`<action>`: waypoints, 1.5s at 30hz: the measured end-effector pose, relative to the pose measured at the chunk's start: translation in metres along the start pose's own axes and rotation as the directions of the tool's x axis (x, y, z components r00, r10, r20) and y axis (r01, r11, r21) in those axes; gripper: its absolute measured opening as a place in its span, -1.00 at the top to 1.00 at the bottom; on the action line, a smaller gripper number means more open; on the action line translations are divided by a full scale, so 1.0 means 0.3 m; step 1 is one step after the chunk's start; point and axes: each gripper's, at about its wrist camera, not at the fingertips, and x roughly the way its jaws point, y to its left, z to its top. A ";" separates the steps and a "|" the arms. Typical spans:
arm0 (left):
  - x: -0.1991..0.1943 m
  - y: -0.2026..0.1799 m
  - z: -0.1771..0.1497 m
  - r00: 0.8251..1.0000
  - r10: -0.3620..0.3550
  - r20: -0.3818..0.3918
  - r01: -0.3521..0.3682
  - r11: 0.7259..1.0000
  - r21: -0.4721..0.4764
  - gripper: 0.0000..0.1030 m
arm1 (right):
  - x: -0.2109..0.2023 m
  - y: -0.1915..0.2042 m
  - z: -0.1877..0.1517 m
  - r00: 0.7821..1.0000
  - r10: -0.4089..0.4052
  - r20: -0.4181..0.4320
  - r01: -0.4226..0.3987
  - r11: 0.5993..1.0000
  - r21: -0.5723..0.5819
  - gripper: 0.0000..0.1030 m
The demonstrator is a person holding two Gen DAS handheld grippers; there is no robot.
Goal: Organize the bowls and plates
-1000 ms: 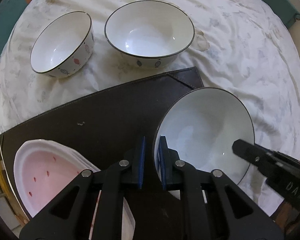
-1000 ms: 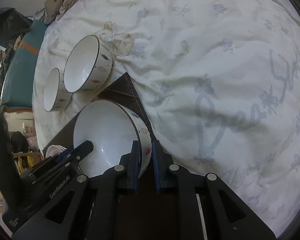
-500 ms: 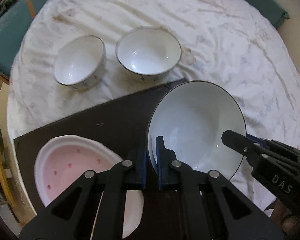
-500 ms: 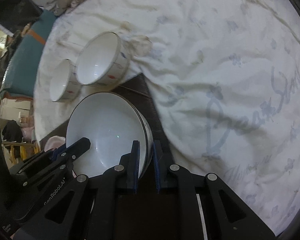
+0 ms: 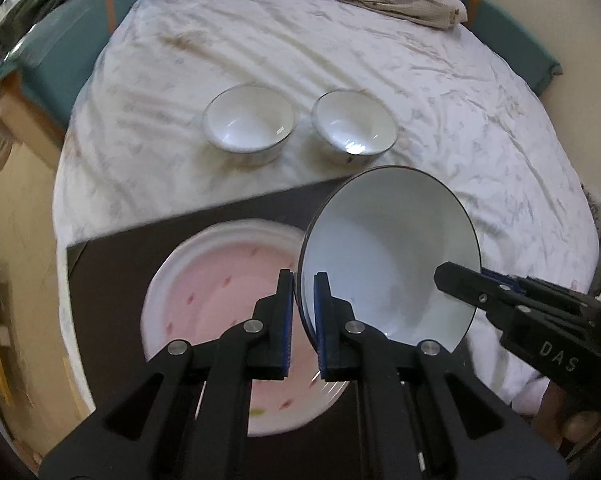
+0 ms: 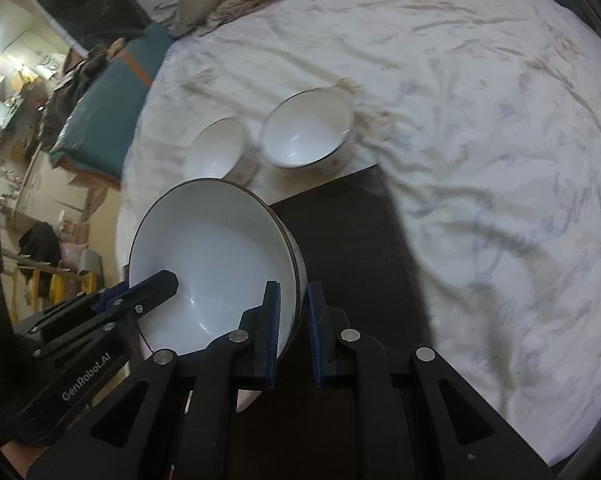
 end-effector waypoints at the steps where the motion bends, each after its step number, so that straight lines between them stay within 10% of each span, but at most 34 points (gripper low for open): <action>1: -0.008 0.027 -0.023 1.000 -0.001 -0.003 0.001 1.000 -0.009 0.86 | 0.003 0.034 -0.023 1.000 0.013 -0.004 -0.013 1.000 -0.015 0.67; 21: 0.054 0.276 -0.164 0.998 -0.046 -0.046 0.043 0.997 -0.065 0.85 | 0.141 0.338 -0.243 0.999 -0.054 -0.001 0.052 0.963 -0.264 0.67; 45: 0.163 0.314 -0.151 0.992 -0.041 -0.121 0.026 0.992 -0.121 0.85 | 0.300 0.236 -0.211 0.987 -0.007 -0.158 -0.010 0.994 -0.106 0.68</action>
